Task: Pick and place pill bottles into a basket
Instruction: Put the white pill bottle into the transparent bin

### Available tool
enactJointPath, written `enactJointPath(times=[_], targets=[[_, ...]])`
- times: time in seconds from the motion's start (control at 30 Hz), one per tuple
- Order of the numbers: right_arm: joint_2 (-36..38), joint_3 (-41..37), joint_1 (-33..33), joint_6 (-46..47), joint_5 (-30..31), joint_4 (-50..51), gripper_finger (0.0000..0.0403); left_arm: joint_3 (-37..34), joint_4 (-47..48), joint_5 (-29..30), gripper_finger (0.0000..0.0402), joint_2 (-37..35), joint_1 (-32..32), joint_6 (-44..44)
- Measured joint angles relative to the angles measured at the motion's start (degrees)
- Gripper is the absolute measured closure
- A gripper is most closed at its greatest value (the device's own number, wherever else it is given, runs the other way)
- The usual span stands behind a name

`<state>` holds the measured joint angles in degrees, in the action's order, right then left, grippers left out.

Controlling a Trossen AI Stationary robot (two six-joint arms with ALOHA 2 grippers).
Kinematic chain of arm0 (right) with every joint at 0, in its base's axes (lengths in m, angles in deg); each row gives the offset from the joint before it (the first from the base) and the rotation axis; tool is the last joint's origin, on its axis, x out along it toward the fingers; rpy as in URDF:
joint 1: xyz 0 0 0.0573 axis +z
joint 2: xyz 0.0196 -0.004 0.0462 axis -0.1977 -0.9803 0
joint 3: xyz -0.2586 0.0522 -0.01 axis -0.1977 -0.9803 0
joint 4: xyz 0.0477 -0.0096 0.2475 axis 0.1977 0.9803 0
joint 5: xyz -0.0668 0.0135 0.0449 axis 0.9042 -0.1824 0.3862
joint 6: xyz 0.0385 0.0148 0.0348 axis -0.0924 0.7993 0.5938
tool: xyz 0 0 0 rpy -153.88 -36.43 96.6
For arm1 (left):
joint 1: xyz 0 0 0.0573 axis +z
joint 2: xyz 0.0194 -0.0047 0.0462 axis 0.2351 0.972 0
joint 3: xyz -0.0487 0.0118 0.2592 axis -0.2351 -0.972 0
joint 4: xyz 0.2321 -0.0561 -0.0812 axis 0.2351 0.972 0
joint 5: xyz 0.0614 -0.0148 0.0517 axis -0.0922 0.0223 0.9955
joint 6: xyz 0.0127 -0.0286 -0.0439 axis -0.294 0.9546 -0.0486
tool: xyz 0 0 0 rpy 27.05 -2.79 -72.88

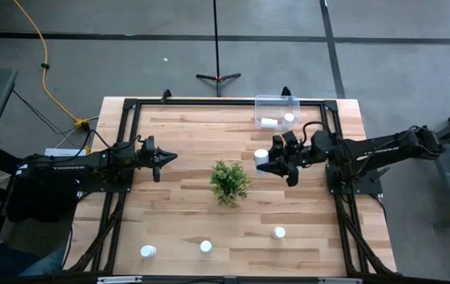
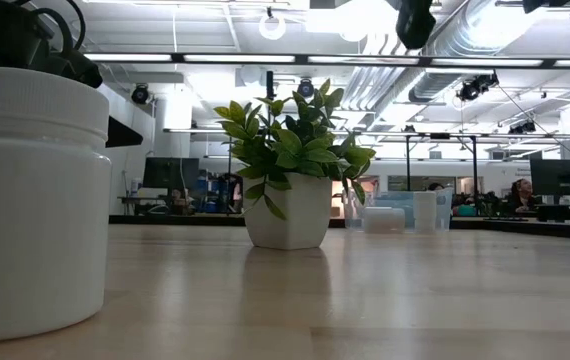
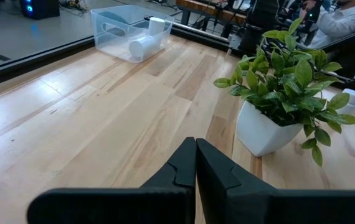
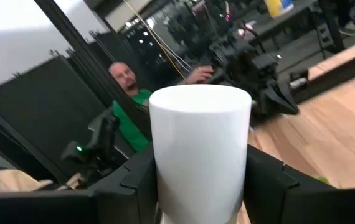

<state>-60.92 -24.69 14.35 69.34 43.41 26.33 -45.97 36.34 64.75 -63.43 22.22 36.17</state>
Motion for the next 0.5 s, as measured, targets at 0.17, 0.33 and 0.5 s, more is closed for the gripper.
enactJointPath(times=[0.17, 0.33, 0.5], targets=[[0.00, 0.00, -2.07, -1.69, -0.66, 5.88, 0.0238, 0.01, 0.00, 0.00, 0.0355, -0.02, 0.00, 0.00], [-0.01, 0.00, -4.85, -4.26, -0.79, 11.22, 0.0238, 0.02, 0.00, 0.00, 0.0355, -0.01, 0.00, 0.00], [0.00, 0.00, -8.74, -6.88, -1.11, 17.04, 0.0238, 0.00, 0.00, 0.00, 0.0355, 0.00, 0.00, 0.00]])
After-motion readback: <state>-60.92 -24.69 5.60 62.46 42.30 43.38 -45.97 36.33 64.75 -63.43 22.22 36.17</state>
